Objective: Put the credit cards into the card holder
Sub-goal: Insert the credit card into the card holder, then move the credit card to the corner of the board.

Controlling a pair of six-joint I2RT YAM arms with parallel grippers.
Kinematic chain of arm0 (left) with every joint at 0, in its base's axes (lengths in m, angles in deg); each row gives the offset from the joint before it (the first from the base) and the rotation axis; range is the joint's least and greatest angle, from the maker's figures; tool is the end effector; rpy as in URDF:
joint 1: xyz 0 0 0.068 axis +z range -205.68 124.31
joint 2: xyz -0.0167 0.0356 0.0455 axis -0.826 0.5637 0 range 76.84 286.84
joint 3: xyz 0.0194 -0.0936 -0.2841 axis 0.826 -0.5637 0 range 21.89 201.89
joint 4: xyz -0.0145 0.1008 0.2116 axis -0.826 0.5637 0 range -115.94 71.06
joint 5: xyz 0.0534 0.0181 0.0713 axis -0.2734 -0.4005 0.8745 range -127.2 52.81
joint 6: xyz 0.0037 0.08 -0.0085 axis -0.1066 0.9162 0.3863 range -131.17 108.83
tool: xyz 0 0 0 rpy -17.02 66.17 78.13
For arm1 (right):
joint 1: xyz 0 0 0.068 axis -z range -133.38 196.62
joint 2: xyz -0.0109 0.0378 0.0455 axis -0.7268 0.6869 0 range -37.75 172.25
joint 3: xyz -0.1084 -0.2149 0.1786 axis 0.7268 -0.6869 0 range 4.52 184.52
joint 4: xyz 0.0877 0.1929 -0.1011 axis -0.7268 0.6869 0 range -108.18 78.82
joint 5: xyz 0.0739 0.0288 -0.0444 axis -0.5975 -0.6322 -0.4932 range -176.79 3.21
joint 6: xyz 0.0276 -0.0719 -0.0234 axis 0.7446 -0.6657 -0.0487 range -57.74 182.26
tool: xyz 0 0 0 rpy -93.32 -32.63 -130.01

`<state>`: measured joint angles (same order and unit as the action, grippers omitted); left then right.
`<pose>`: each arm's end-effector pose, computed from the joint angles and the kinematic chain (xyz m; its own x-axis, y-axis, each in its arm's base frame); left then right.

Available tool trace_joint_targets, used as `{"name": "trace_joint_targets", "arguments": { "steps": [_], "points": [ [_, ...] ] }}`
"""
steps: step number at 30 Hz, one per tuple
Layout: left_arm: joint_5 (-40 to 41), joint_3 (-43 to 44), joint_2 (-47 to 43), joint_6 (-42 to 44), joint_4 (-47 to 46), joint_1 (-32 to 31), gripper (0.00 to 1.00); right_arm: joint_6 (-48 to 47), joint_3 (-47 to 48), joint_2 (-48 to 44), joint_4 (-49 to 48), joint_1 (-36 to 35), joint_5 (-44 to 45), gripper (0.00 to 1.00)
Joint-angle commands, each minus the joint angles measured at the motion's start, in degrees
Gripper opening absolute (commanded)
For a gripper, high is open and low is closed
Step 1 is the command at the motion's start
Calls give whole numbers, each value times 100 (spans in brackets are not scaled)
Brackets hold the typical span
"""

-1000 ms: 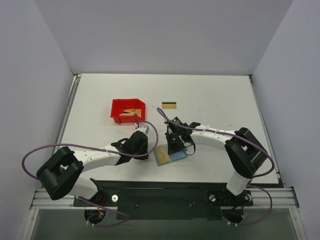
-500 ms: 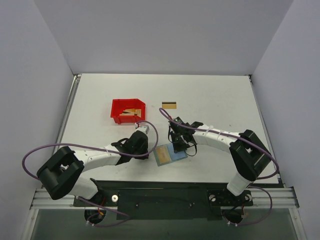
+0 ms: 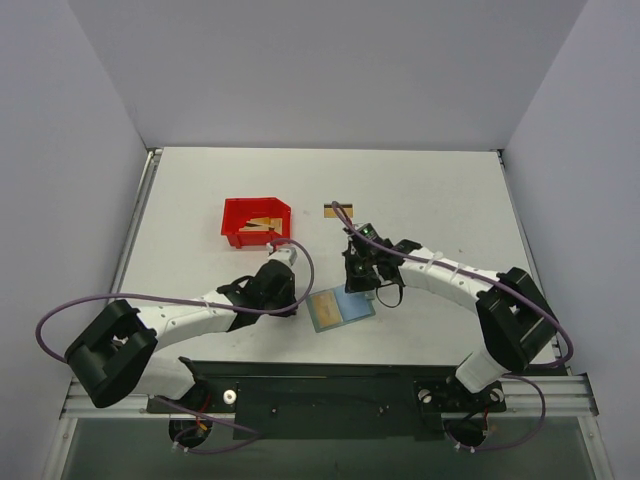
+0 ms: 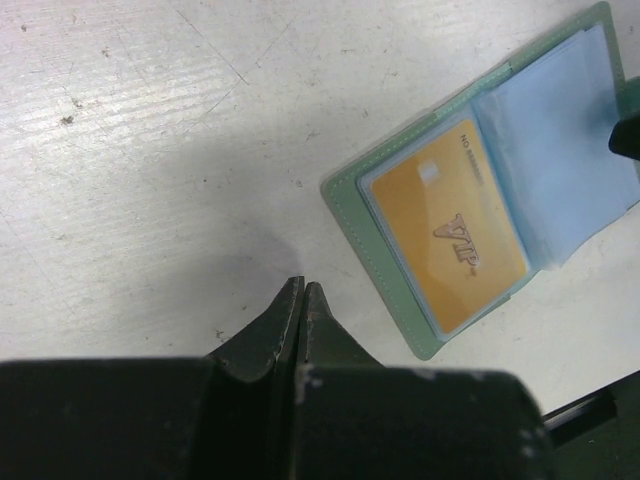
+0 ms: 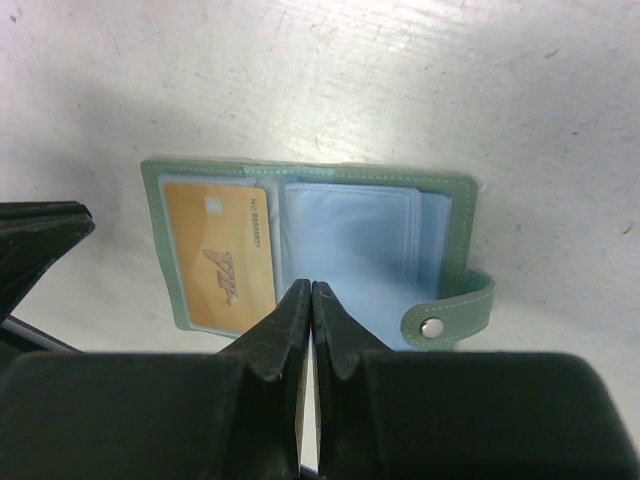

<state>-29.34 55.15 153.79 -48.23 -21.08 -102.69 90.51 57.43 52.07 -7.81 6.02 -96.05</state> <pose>0.1751 -0.1739 0.1846 -0.8074 -0.0097 -0.5899 0.2208 0.9222 -0.3173 0.2394 0.2198 0.2185 -0.8346 -0.1001 -0.5417 -0.3748 0.8238 0.4253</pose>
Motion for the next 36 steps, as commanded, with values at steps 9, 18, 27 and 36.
{"name": "trace_joint_targets", "arguments": {
  "steps": [9,18,27,36],
  "points": [
    [137,260,-101,-117,-117,174,0,14,676,369,-281,965,-217,22],
    [-47,374,-391,-135,67,1026,0,-4,3673,2651,307,1519,-655,27],
    [-39,1288,118,243,-3,1132,6,92,5429,4138,378,2125,-1094,27],
    [-30,1491,242,243,-20,1132,6,277,5994,4649,237,2346,-1175,24]
  ]
}}
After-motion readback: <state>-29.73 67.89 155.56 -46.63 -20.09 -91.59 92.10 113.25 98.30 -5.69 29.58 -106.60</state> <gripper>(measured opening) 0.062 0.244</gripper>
